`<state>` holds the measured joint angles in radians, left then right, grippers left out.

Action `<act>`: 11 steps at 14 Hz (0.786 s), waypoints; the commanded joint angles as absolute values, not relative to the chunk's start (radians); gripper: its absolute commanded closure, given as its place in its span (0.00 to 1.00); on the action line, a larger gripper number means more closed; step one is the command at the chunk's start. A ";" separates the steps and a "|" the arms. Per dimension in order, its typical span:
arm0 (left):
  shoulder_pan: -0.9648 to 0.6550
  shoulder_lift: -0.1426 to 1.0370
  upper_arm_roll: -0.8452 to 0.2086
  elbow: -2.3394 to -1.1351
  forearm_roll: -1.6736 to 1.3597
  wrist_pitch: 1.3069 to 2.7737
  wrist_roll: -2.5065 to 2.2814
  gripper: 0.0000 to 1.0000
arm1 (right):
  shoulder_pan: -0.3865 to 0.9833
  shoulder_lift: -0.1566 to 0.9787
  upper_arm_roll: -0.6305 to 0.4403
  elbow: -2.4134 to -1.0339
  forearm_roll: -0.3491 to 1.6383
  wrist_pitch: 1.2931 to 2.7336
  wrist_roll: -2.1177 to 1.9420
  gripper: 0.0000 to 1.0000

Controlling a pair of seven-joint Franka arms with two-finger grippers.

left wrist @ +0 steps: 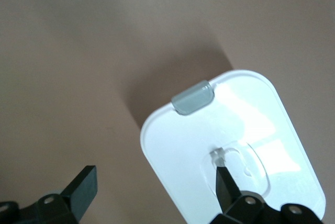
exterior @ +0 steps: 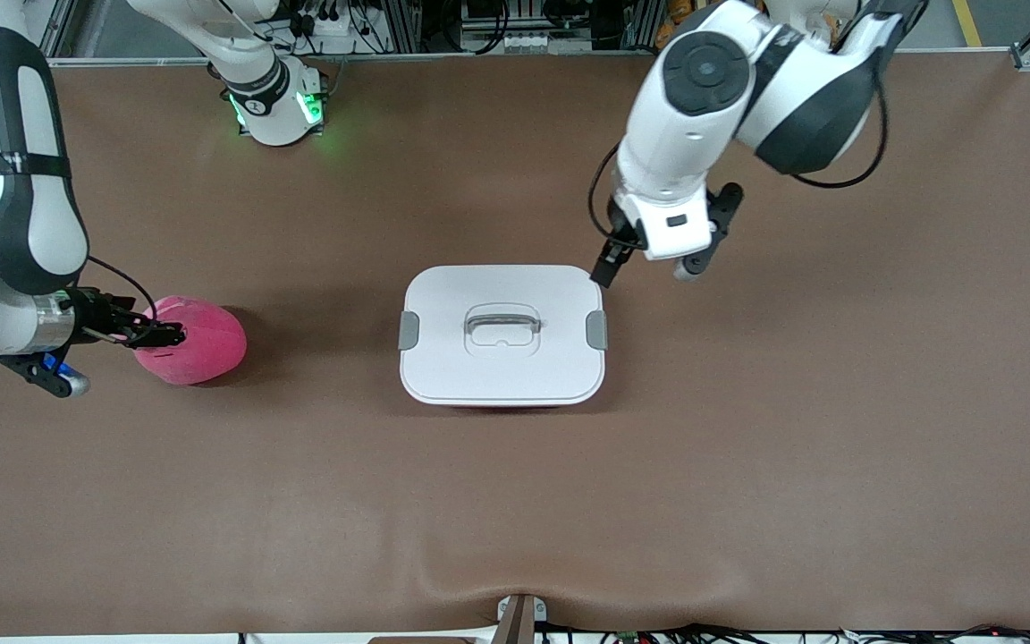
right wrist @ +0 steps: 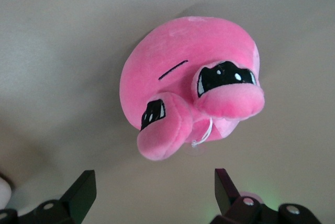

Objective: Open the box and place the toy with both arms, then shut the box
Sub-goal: 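Grasp the lid handle with the left gripper while the right gripper grips the plush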

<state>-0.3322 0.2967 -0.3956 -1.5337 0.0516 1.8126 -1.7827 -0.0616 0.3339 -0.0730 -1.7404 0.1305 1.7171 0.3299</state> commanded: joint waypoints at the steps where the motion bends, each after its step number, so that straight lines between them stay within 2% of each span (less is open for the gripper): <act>1: -0.367 0.359 -0.394 -1.474 0.089 1.841 -1.893 0.00 | -0.081 0.294 -0.061 -1.824 0.143 1.801 0.362 0.00; 6: -0.420 0.402 -0.387 -1.476 0.092 1.917 -2.014 0.00 | -0.080 0.304 -0.063 -1.832 0.140 1.862 0.362 0.00; 9: -0.449 0.434 -0.384 -1.471 0.161 1.939 -2.118 0.00 | -0.074 0.307 -0.063 -1.832 0.138 1.871 0.364 0.36; 11: -0.468 0.459 -0.383 -1.451 0.172 1.966 -2.173 0.00 | -0.072 0.311 -0.063 -1.832 0.137 1.878 0.364 0.39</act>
